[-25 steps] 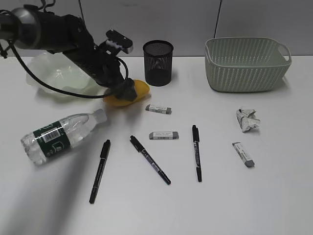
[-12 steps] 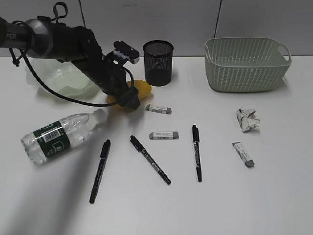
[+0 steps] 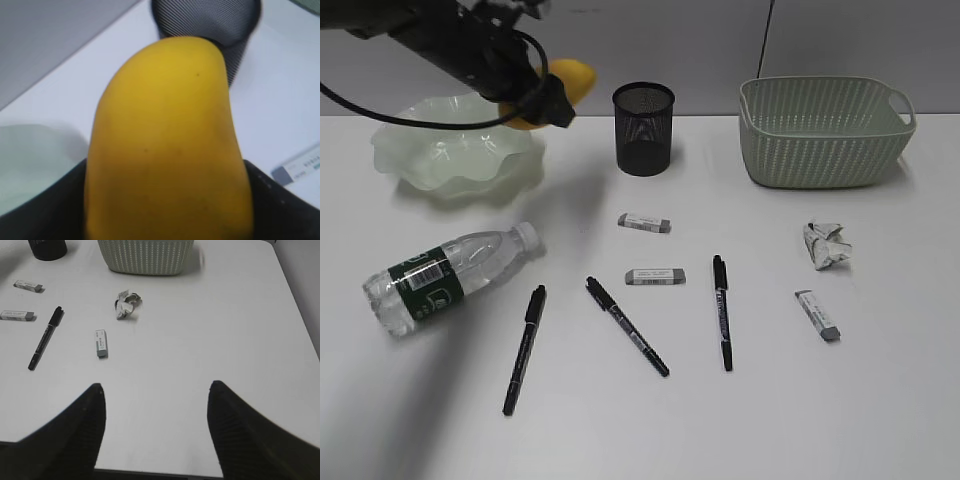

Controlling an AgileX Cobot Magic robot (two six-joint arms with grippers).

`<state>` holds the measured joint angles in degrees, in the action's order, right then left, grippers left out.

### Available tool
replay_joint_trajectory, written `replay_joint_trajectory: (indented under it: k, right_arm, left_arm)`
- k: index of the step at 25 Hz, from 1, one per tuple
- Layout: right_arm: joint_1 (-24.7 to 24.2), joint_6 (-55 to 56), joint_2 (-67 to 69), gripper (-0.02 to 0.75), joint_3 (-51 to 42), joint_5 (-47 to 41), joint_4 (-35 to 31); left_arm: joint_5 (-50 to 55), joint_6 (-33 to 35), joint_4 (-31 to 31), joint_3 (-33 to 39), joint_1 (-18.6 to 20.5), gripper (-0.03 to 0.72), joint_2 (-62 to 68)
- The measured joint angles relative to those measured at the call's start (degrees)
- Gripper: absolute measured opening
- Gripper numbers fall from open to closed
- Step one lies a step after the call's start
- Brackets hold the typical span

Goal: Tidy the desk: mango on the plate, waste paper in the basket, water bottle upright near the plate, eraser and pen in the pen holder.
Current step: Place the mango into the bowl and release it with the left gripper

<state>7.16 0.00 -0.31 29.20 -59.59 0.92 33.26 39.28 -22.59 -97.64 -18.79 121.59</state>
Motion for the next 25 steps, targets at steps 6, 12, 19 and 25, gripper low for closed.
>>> replay_joint_trajectory:
  k: [6, 12, 19, 25]
  right_arm:
    - [0.0, 0.0, 0.0, 0.508, 0.0, 0.0, 0.0]
    - [0.0, 0.0, 0.0, 0.508, 0.0, 0.0, -0.05]
    - [0.0, 0.0, 0.0, 0.508, 0.0, 0.0, -0.05]
    - [0.0, 0.0, 0.0, 0.507, 0.0, 0.0, -0.11]
  left_arm:
    - [-3.35, -0.58, -4.24, -0.04, 8.39, 0.597, 0.78]
    - [-11.62, -0.75, -3.42, -0.04, 9.88, 0.597, 3.46]
    - [-14.32, -0.75, -3.12, -0.04, 10.08, 0.597, 8.02]
    - [-15.32, -0.75, -3.18, -0.04, 10.48, 0.597, 10.48]
